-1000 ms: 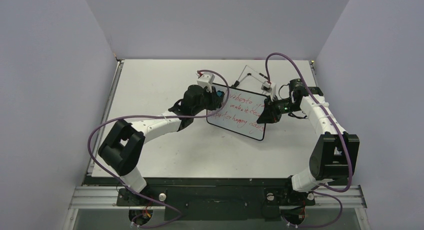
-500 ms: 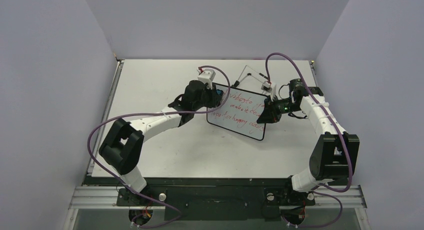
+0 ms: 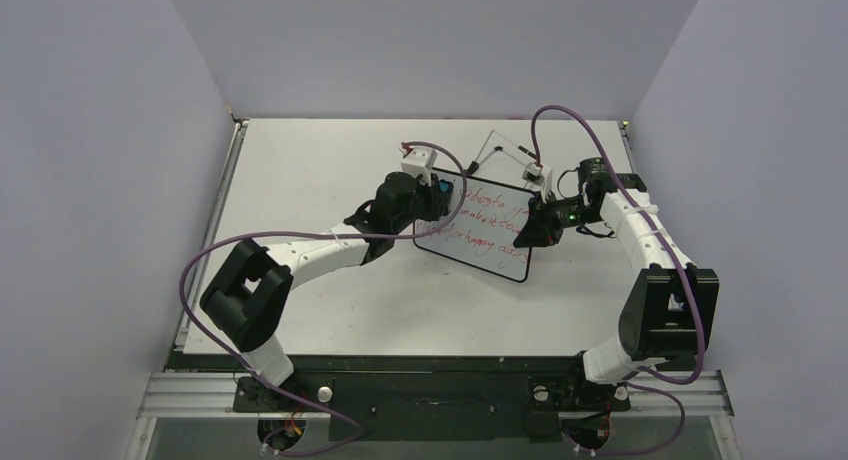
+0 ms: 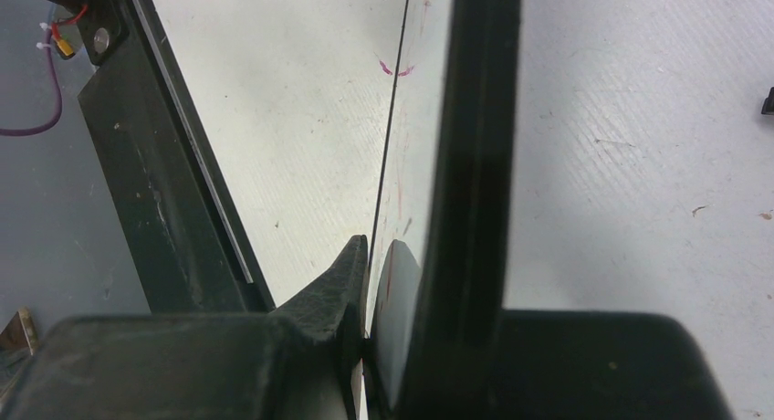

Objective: Erase the whiteboard
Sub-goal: Erase the whiteboard at the center of the board.

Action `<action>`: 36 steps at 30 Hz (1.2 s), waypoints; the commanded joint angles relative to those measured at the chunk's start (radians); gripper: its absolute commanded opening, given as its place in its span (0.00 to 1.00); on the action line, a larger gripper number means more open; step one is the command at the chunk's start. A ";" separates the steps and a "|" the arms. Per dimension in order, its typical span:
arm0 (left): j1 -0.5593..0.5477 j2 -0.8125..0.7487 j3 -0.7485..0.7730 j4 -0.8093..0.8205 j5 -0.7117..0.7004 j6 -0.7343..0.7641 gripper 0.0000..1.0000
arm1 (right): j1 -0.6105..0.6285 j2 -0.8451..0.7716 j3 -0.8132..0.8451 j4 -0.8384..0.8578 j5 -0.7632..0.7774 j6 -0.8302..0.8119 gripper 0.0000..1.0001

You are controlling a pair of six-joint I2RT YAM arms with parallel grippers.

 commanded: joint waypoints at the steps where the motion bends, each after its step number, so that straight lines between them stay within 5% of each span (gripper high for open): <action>1: 0.018 0.023 -0.072 0.010 -0.052 -0.038 0.00 | 0.040 0.002 0.012 -0.093 0.005 -0.100 0.00; 18: 0.005 0.010 0.147 -0.050 0.007 0.023 0.00 | 0.040 0.003 0.012 -0.094 0.006 -0.101 0.00; 36: -0.004 -0.001 -0.106 0.040 -0.063 -0.039 0.00 | 0.042 0.002 0.016 -0.106 0.001 -0.113 0.00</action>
